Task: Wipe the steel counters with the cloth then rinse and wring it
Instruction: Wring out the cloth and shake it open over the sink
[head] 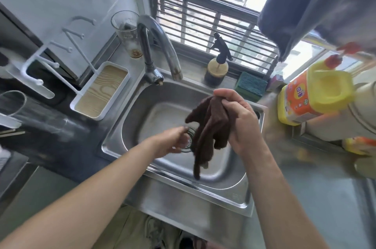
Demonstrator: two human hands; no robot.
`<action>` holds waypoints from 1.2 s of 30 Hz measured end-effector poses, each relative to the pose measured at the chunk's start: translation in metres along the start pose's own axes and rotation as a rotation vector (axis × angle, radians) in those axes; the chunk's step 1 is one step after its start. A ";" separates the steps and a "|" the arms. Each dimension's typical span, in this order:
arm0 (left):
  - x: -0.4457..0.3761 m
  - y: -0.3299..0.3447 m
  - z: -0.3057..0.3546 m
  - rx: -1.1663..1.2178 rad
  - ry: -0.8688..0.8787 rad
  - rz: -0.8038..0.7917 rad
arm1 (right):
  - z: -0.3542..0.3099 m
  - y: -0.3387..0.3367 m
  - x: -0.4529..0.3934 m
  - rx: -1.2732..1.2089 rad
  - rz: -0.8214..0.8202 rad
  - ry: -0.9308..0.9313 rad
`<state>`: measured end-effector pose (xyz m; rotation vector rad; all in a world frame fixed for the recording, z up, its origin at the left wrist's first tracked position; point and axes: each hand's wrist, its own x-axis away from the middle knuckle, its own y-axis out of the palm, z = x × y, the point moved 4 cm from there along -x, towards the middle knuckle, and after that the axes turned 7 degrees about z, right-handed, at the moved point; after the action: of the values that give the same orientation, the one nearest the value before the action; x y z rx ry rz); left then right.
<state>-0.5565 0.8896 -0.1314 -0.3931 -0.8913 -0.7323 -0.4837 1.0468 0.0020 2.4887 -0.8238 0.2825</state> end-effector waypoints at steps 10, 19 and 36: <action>-0.010 -0.040 -0.023 0.270 -0.013 -0.122 | 0.049 -0.093 -0.028 0.460 0.493 0.054; -0.015 -0.079 -0.001 0.193 0.449 0.487 | 0.068 -0.094 -0.026 0.498 0.406 0.122; 0.028 -0.049 -0.019 0.307 0.092 -0.339 | 0.069 -0.105 -0.023 0.417 0.525 0.080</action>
<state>-0.5698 0.8326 -0.1190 0.0669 -0.9770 -0.8995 -0.4360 1.0953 -0.1065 2.5577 -1.5057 0.8001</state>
